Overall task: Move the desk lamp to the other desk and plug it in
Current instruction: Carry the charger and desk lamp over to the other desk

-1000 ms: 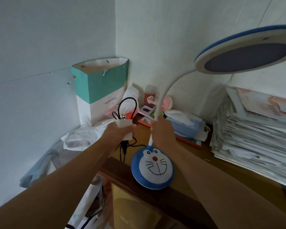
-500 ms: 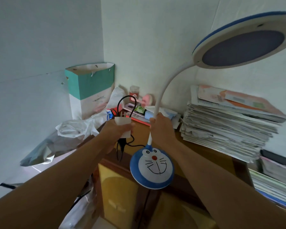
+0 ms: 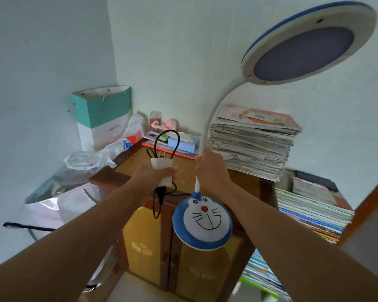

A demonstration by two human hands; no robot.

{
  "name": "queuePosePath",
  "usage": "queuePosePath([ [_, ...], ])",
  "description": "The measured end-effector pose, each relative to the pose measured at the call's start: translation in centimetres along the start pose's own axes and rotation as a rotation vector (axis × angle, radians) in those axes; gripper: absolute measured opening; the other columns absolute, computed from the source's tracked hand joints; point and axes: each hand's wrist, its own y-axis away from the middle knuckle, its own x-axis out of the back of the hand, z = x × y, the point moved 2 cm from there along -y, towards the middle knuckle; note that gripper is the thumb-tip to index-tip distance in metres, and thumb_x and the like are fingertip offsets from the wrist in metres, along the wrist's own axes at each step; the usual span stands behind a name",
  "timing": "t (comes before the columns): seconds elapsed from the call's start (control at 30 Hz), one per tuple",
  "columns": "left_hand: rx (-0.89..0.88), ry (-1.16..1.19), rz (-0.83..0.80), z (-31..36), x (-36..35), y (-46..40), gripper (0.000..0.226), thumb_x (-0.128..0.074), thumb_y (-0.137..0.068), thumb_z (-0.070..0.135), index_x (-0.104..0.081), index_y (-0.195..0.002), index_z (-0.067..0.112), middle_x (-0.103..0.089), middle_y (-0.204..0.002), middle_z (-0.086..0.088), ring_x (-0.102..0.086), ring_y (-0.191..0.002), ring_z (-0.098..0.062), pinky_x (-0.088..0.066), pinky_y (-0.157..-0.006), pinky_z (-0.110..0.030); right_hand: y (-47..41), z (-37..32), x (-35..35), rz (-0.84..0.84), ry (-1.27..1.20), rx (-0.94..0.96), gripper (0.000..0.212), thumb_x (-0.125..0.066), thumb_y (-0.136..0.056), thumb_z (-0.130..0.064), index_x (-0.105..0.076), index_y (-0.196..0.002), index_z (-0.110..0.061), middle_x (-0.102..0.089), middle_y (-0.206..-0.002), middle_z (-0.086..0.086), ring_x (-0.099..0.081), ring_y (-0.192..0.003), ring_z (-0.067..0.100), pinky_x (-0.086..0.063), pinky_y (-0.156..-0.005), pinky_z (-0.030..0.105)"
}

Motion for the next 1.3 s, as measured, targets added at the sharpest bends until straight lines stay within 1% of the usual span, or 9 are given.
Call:
queuePosePath([
  [0.17,-0.028,-0.070,-0.071,0.6,-2.0,2.1,0.012,-0.070,-0.079,0.018,-0.060,-0.084,0.014,-0.064,-0.076,-0.006,-0.059,-0.072,-0.019,-0.047,-0.061,-0.027,3.1,1.3,2.5,0.050,-0.048,-0.066,0.028,-0.045,-0.095,-0.022,-0.055,-0.110,0.000,-0.065,-0.098,0.016,-0.066,-0.081,0.023,-0.057,-0.072,0.034],
  [0.27,-0.047,-0.108,-0.139,0.8,-3.2,3.2,0.010,-0.070,-0.080,0.017,-0.060,-0.083,0.016,-0.065,-0.074,-0.004,-0.059,-0.066,-0.014,-0.049,-0.054,-0.021,5.0,2.1,3.8,0.096,-0.007,-0.105,0.027,-0.044,-0.096,-0.022,-0.056,-0.104,0.000,-0.065,-0.096,0.016,-0.059,-0.072,0.019,-0.048,-0.061,0.027],
  [0.43,-0.015,-0.095,-0.273,0.1,-5.0,5.7,0.017,-0.073,-0.076,0.017,-0.063,-0.089,0.013,-0.065,-0.077,-0.006,-0.060,-0.073,-0.019,-0.049,-0.060,-0.029,9.2,2.9,5.9,0.149,0.042,-0.204,0.023,-0.046,-0.095,-0.021,-0.056,-0.103,-0.002,-0.065,-0.096,0.014,-0.058,-0.071,0.019,-0.044,-0.054,0.023],
  [0.63,-0.030,-0.094,-0.427,-0.5,-6.4,10.0,0.018,-0.073,-0.076,0.016,-0.064,-0.092,0.013,-0.066,-0.080,-0.008,-0.061,-0.081,-0.023,-0.050,-0.077,-0.040,15.5,2.6,8.1,0.263,0.142,-0.295,0.026,-0.042,-0.096,-0.024,-0.055,-0.102,-0.002,-0.066,-0.099,0.015,-0.063,-0.083,0.026,-0.044,-0.061,0.030],
  [0.73,0.000,-0.069,-0.493,-0.9,-7.5,12.2,0.019,-0.073,-0.076,0.015,-0.063,-0.093,0.013,-0.067,-0.080,-0.008,-0.064,-0.076,-0.020,-0.055,-0.068,-0.031,18.8,2.7,9.1,0.298,0.138,-0.333,0.026,-0.043,-0.096,-0.022,-0.056,-0.103,0.000,-0.065,-0.100,0.018,-0.063,-0.085,0.029,-0.046,-0.064,0.032],
  [0.87,0.035,-0.103,-0.563,-1.5,-9.7,15.1,0.031,-0.073,-0.077,0.017,-0.061,-0.104,0.008,-0.067,-0.091,-0.013,-0.063,-0.084,-0.023,-0.054,-0.071,-0.035,23.2,3.4,10.7,0.296,0.178,-0.422,0.023,-0.044,-0.095,-0.017,-0.053,-0.104,0.001,-0.064,-0.102,0.021,-0.062,-0.092,0.035,-0.043,-0.067,0.032],
  [1.07,-0.002,-0.106,-0.732,-1.8,-15.1,20.2,0.010,-0.070,-0.079,0.010,-0.063,-0.084,0.013,-0.063,-0.077,-0.006,-0.060,-0.064,-0.013,-0.050,-0.049,-0.017,29.8,5.7,14.5,0.253,0.363,-0.523,0.023,-0.037,-0.095,-0.012,-0.053,-0.106,0.001,-0.059,-0.107,0.023,-0.057,-0.097,0.041,-0.038,-0.071,0.037],
  [1.2,0.000,-0.107,-0.838,-2.1,-19.5,24.4,0.018,-0.069,-0.080,0.007,-0.061,-0.096,0.005,-0.061,-0.076,-0.007,-0.063,-0.052,-0.005,-0.046,-0.042,-0.014,34.5,7.9,18.0,0.338,0.326,-0.680,0.016,-0.042,-0.093,-0.011,-0.054,-0.102,-0.003,-0.062,-0.104,0.018,-0.061,-0.091,0.032,-0.044,-0.070,0.034],
  [1.3,0.011,-0.103,-0.903,-2.5,-23.5,27.8,0.010,-0.069,-0.079,0.003,-0.062,-0.084,0.008,-0.062,-0.074,-0.009,-0.064,-0.055,-0.010,-0.048,-0.047,-0.020,38.6,9.7,21.1,0.419,0.296,-0.775,0.020,-0.042,-0.094,-0.015,-0.054,-0.104,-0.001,-0.063,-0.105,0.020,-0.061,-0.094,0.034,-0.051,-0.078,0.040],
])
